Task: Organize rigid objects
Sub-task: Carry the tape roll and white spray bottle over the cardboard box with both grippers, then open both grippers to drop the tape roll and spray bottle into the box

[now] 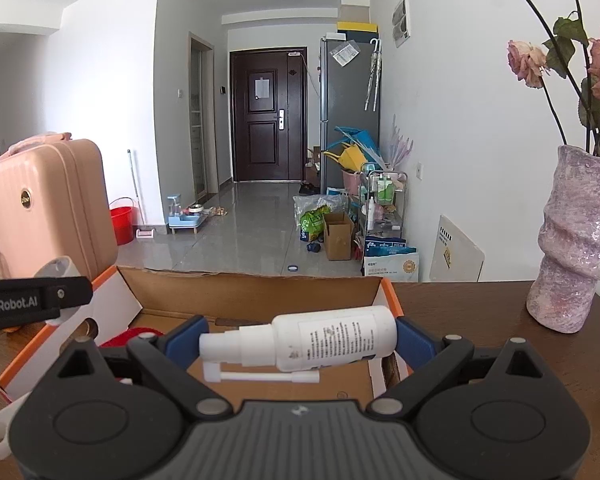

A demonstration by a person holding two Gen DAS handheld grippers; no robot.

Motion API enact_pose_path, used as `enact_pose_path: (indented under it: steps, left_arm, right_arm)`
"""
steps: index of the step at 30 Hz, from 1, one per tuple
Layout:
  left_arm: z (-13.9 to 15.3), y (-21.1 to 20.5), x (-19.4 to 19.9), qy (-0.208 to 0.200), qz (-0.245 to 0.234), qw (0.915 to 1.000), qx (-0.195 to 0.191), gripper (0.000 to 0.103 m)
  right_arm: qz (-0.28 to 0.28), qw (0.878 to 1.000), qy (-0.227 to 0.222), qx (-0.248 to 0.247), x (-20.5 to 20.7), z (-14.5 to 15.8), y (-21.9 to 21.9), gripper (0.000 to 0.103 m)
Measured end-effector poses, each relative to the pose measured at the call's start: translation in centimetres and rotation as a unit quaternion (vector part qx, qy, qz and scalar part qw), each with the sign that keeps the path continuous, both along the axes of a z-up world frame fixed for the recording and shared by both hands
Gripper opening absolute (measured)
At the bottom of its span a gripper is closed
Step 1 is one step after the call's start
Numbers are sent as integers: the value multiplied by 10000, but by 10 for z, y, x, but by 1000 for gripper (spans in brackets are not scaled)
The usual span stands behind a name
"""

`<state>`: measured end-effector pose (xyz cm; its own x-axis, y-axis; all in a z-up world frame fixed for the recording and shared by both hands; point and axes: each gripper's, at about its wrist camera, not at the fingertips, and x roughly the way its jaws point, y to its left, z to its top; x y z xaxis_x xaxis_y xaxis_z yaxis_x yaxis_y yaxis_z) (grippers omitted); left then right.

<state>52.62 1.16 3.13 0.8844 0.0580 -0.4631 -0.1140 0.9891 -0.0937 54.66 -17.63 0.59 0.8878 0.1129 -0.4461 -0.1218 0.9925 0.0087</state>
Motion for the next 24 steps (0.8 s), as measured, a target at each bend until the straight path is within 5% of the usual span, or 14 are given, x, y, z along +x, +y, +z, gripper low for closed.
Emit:
enact_pose_path:
  steps: [12, 13, 17, 24]
  left_arm:
    - [-5, 4, 8, 193, 15, 9998, 68, 44]
    - [-6, 4, 8, 223, 41, 9997, 91, 49]
    - [-5, 7, 4, 160, 277, 9994, 138, 98]
    - [-3, 15, 0, 122, 392, 9991, 120, 103]
  right_arm:
    - [73, 9998, 166, -59, 8, -4, 0, 98]
    - [41, 9998, 174, -67, 8, -4, 0, 98]
    - [-103, 9998, 188, -25, 10, -2, -5, 103]
    - [-155, 9997, 201, 11, 9, -3, -6, 103]
